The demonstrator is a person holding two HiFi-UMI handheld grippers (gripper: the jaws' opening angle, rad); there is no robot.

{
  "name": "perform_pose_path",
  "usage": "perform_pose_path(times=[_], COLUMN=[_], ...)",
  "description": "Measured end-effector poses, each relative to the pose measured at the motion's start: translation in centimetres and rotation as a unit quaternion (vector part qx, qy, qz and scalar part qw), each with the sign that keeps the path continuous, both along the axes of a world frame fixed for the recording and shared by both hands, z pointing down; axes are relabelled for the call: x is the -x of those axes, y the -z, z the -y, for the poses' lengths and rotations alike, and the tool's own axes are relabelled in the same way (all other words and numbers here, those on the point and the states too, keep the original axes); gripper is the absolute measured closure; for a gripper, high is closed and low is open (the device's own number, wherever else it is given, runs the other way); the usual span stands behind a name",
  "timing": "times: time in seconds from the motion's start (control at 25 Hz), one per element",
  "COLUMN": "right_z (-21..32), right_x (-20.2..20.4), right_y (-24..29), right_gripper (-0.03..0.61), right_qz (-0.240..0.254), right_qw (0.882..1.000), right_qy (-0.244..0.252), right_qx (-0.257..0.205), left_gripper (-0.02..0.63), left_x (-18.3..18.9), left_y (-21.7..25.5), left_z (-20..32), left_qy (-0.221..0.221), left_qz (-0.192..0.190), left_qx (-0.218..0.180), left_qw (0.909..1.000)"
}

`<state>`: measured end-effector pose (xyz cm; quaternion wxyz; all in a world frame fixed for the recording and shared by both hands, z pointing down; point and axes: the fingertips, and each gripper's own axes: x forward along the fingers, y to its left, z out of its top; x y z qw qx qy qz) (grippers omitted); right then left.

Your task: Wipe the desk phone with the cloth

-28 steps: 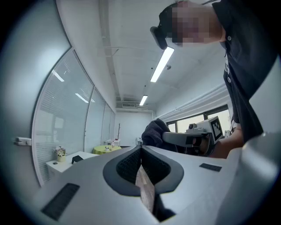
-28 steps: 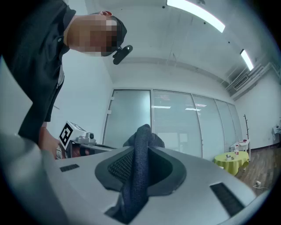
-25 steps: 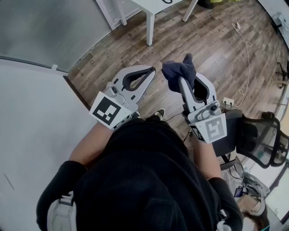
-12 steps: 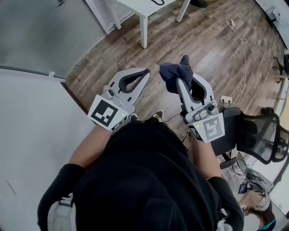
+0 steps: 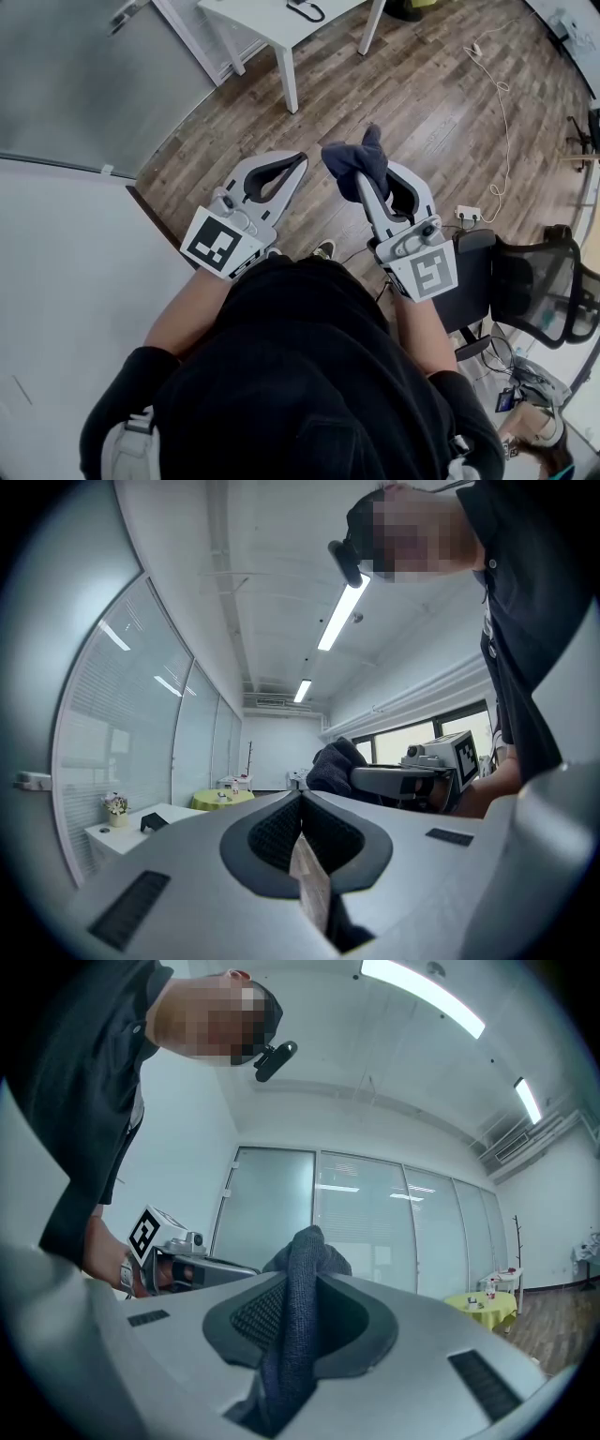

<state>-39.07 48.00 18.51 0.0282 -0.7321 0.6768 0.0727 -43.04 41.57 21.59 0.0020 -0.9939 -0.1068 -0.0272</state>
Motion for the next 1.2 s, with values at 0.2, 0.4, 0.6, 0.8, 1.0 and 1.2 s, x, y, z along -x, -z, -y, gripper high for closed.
perform_pose_path(times=[0.2, 0.4, 0.6, 0.8, 1.0, 1.2], right_z=[-1.1, -1.1, 0.3, 3.8, 8.0, 12.7], right_x=[-1.6, -2.6, -4.2, -5.2, -7.2, -8.6], right_y=[-0.7, -0.5, -1.1, -0.6, -1.4, -1.3], right_gripper=[0.488, 0.488, 0.488, 0.488, 0.488, 0.488], right_qz=[0.001, 0.004, 0.001, 0.003, -0.002, 0.004], right_qw=[1.0, 1.0, 1.0, 1.0, 0.999, 0.999], right_qy=[-0.002, 0.004, -0.007, 0.003, -0.007, -0.005], right_qx=[0.01, 0.003, 0.021, 0.013, 0.036, 0.035], left_gripper=[0.603, 0.603, 0.603, 0.603, 0.603, 0.603], left_x=[-1.5, -2.8, -4.2, -5.7, -7.6, -9.3], left_y=[-0.1, -0.2, -0.3, -0.5, -0.7, -0.6], left_z=[-1.0, -1.1, 0.1, 3.3, 7.5, 11.9], left_qy=[0.001, 0.0, -0.007, -0.011, -0.007, -0.001], left_qz=[-0.001, 0.001, 0.002, -0.004, -0.014, -0.014], left_qx=[-0.002, -0.007, -0.013, -0.011, 0.005, 0.013], left_qw=[1.0, 1.0, 0.9999, 0.9999, 0.9999, 0.9998])
